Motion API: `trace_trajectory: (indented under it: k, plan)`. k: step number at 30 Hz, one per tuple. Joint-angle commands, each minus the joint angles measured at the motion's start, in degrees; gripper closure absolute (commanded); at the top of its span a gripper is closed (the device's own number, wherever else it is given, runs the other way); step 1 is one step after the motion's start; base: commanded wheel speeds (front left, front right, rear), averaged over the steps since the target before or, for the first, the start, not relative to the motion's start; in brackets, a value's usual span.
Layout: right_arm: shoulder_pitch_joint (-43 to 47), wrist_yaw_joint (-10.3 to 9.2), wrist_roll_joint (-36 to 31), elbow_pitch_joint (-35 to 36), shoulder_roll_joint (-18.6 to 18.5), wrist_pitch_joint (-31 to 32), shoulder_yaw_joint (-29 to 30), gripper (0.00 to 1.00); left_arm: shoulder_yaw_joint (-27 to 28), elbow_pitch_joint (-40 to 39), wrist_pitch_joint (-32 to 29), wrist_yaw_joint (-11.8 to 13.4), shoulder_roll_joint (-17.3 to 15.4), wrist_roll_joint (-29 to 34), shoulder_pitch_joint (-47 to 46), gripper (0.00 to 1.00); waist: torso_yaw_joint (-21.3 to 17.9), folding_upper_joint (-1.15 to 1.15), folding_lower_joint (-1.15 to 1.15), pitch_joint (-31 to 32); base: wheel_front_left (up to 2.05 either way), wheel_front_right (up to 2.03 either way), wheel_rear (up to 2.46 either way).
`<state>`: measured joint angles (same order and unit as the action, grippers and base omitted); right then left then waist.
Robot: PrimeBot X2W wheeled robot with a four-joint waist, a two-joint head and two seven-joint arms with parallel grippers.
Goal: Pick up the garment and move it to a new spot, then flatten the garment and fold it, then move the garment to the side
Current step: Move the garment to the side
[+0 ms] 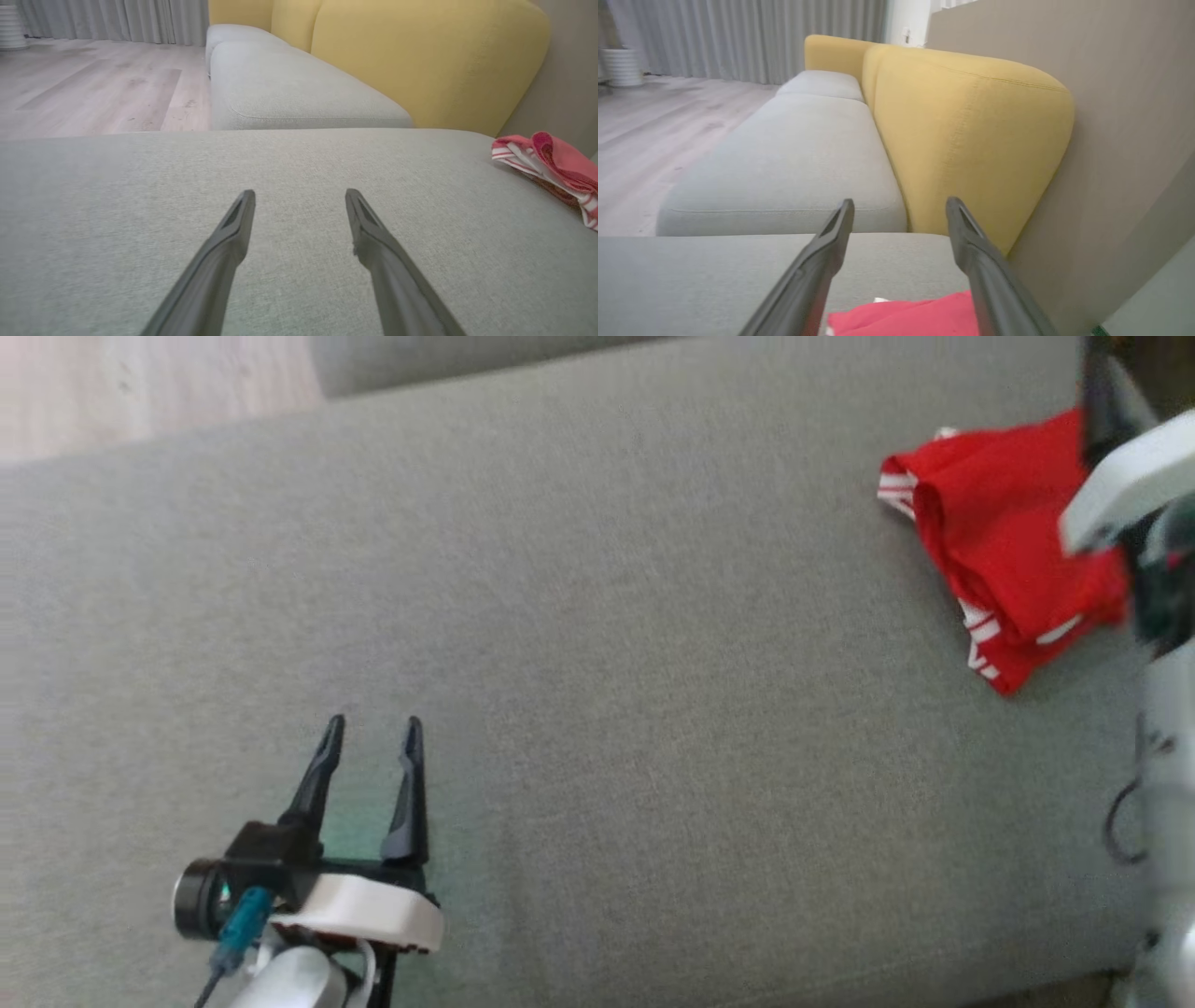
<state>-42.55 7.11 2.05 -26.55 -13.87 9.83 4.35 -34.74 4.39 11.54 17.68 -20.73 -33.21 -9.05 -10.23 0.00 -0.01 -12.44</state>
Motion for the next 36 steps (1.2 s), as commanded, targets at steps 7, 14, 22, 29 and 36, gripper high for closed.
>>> trace_trajectory:
  k: [7, 14, 22, 29, 36]
  plan:
    - [12.2, 0.37, 0.5, 8.0, 6.1, -5.6, -3.4, 0.0, 6.5, 1.0, 2.1, 0.9, 0.4, -4.5, 4.2, 0.0, 5.5, 0.0, 0.01, 10.1, 0.0, 0.0, 0.0]
    - [26.8, 0.37, -1.6, 15.2, 10.1, -9.1, -3.4, 0.0, 9.0, 1.7, 2.8, -0.1, -0.6, -6.7, 9.3, 0.0, 9.6, 0.0, 0.01, 13.6, 0.0, 0.0, 0.0]
    - [41.4, 0.37, 0.9, 21.8, 11.0, -11.4, -3.9, 0.0, 8.6, 1.6, 3.0, -1.7, -1.1, -7.2, 12.0, 0.0, 13.2, 0.0, 0.01, 15.3, 0.0, 0.0, 0.0]
    - [48.9, 0.37, 4.8, 23.1, 11.0, -13.1, -6.4, 0.0, 7.6, 2.2, 2.9, -1.6, -2.0, -6.3, 13.4, 0.0, 14.9, 0.0, 0.01, 16.2, 0.0, 0.0, 0.0]
    - [49.6, 0.37, 5.7, 21.9, 11.0, -13.9, -7.2, 0.0, 7.2, 1.7, 2.8, -0.8, -2.0, -5.9, 13.4, 0.0, 15.4, 0.0, 0.01, 16.2, 0.0, 0.0, 0.0]
